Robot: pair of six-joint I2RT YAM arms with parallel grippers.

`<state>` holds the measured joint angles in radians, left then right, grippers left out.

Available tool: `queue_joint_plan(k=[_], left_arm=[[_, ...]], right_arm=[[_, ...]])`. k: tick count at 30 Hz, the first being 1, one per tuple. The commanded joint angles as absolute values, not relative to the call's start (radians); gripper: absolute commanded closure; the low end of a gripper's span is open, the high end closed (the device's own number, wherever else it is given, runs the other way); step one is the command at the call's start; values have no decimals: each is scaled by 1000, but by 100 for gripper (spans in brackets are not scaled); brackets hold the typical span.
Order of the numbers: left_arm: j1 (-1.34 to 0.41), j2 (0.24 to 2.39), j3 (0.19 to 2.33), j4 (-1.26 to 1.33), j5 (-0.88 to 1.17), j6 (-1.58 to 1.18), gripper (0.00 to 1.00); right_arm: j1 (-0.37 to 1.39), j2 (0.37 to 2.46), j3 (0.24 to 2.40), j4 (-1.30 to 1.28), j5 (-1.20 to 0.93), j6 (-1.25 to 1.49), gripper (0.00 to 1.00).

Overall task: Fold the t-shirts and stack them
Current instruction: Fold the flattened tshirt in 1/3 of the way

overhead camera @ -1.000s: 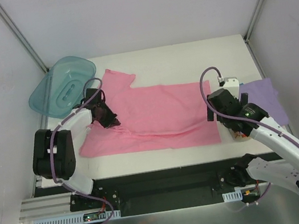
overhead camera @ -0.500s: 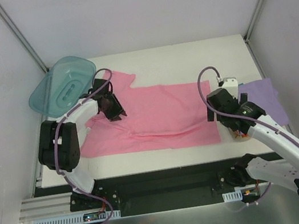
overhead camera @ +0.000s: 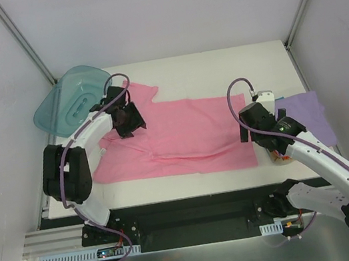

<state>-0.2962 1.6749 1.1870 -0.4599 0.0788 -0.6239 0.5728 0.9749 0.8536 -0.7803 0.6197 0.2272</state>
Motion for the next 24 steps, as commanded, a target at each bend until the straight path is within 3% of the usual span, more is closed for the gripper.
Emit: queue_joint_plan(k=[1, 9, 17, 24], left_arm=[[-322, 1764, 1304, -528, -33, -568, 42], [-360, 1916, 1417, -609, -101, -523, 53], [-399, 1970, 1457, -640, -121, -503, 56], [-408, 1985, 1450, -653, -91, -477, 77]], right_arm=[[568, 969, 874, -756, 623, 222, 4], [564, 971, 864, -747, 614, 204, 4], [555, 948, 848, -744, 623, 193, 4], [546, 936, 842, -738, 638, 176, 4]])
